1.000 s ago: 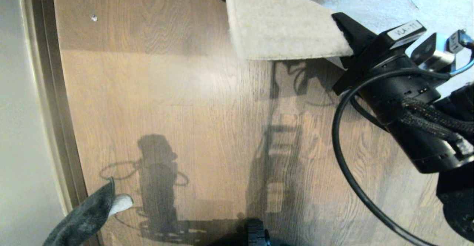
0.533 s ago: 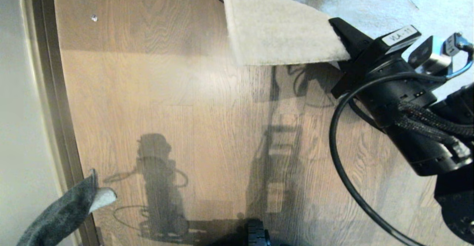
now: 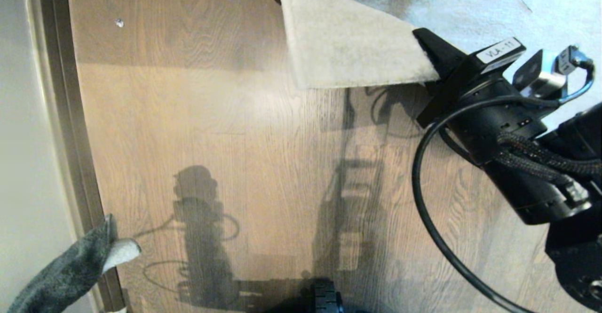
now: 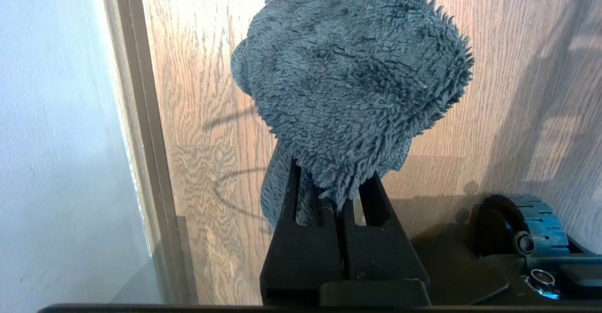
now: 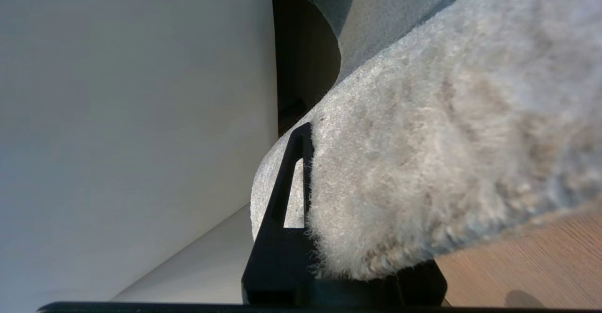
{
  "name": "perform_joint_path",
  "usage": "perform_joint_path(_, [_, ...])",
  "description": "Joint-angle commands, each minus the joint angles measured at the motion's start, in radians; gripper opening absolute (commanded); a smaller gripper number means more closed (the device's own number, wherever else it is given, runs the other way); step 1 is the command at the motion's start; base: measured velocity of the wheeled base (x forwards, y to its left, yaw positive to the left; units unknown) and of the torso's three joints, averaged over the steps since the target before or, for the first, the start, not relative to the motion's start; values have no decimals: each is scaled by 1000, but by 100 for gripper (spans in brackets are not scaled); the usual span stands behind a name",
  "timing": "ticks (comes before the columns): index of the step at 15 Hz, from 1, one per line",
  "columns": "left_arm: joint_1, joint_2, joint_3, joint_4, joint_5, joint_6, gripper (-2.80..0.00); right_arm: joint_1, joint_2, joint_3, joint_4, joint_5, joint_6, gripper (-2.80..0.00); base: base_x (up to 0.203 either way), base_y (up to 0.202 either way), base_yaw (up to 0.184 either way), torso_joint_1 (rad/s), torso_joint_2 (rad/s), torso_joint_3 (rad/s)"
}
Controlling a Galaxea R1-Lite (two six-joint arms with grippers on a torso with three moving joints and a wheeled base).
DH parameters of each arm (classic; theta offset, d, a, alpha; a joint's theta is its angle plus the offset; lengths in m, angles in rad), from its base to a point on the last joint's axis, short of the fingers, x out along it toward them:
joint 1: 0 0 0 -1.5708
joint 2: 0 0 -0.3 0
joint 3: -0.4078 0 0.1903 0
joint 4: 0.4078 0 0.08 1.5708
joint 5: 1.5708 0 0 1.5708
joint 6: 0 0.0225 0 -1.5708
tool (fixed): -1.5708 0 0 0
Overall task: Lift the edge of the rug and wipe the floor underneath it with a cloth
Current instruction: Lay down the carpet
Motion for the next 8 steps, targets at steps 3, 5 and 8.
perform_joint_path(3, [0, -2, 0, -1, 0, 0, -280, -3, -6, 1, -43, -1, 4, -280, 0, 0, 0, 0, 0, 0])
perform_joint_path(5, [0, -2, 0, -1, 0, 0, -280, -4, -4, 1, -43, -1, 4, -280, 0, 0, 0, 0, 0, 0])
perform_joint_path(8, [0, -2, 0, -1, 0, 0, -280, -2, 14, 26, -44, 0, 7, -280, 0, 0, 0, 0, 0, 0])
